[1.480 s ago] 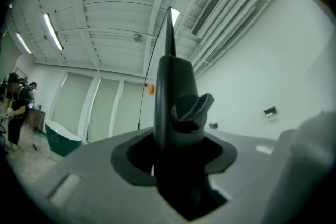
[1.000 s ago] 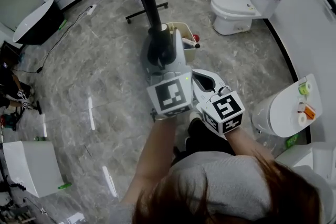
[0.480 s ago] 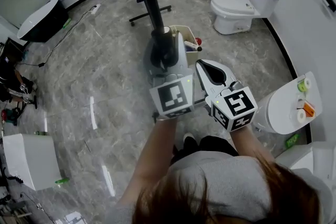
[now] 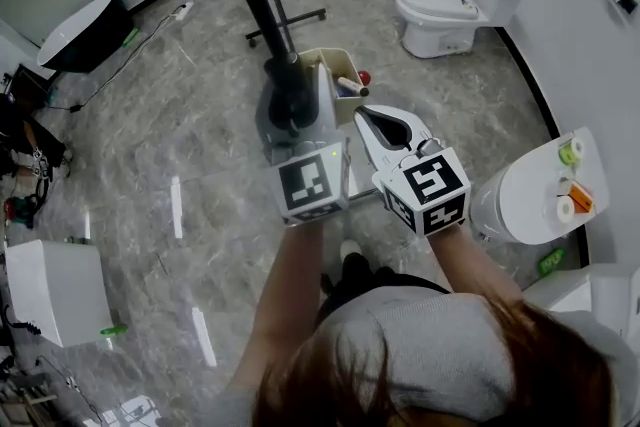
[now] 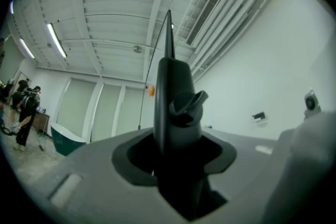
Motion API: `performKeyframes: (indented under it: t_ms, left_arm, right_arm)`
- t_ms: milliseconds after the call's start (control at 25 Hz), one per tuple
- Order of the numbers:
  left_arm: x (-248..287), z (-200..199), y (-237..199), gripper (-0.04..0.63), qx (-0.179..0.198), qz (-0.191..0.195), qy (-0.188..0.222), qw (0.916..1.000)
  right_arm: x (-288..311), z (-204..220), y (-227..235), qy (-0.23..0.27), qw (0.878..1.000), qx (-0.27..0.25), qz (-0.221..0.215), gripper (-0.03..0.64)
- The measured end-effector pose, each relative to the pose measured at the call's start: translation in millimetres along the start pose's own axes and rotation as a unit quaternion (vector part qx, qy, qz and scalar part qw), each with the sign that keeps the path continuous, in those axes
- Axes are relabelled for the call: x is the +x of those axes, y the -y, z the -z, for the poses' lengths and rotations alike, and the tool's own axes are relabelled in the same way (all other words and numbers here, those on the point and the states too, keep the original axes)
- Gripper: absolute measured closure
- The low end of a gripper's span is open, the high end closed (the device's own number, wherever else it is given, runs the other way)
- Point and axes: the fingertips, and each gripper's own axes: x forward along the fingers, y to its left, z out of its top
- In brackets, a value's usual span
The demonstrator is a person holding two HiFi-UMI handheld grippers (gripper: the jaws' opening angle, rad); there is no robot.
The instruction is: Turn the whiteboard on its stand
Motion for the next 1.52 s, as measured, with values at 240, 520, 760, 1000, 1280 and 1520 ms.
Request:
performKeyframes:
  t_ms: [240, 520, 760, 1000, 1280, 1520]
  left_arm:
    - [-33.5, -9.5, 15.7, 0.413, 0.005, -0.001, 0.001, 1.0]
    - [-71.9, -20.9, 33.6, 0.413, 0.013, 0.0, 0.013, 0.9998]
    - [-102.7, -28.1, 47.8, 0.413, 0.007, 0.004, 0.028, 0.9996]
    - [-141.3, -37.8, 58.9, 0.413, 0.006, 0.005, 0.026, 0.9996]
    - [-177.5, -55.0, 86.1, 0.408, -0.005, 0.02, 0.035, 0.9992]
    - [-212.7, -61.3, 104.4, 0.4, -0.01, 0.034, 0.029, 0.999]
  right_arm:
    - [-24.5, 11.0, -23.4, -0.025, 0.999, -0.025, -0.02, 0.614]
    - [-46.3, 45.5, -49.6, -0.088, 0.994, -0.015, -0.056, 0.614]
    - [-64.9, 71.8, -66.8, -0.126, 0.99, -0.003, -0.068, 0.614]
    - [-89.9, 81.9, -92.5, -0.146, 0.988, -0.004, -0.058, 0.614]
    - [-139.0, 94.6, -117.2, -0.15, 0.987, 0.034, -0.036, 0.614]
    - [-178.4, 106.4, -134.6, -0.146, 0.988, 0.042, -0.009, 0.614]
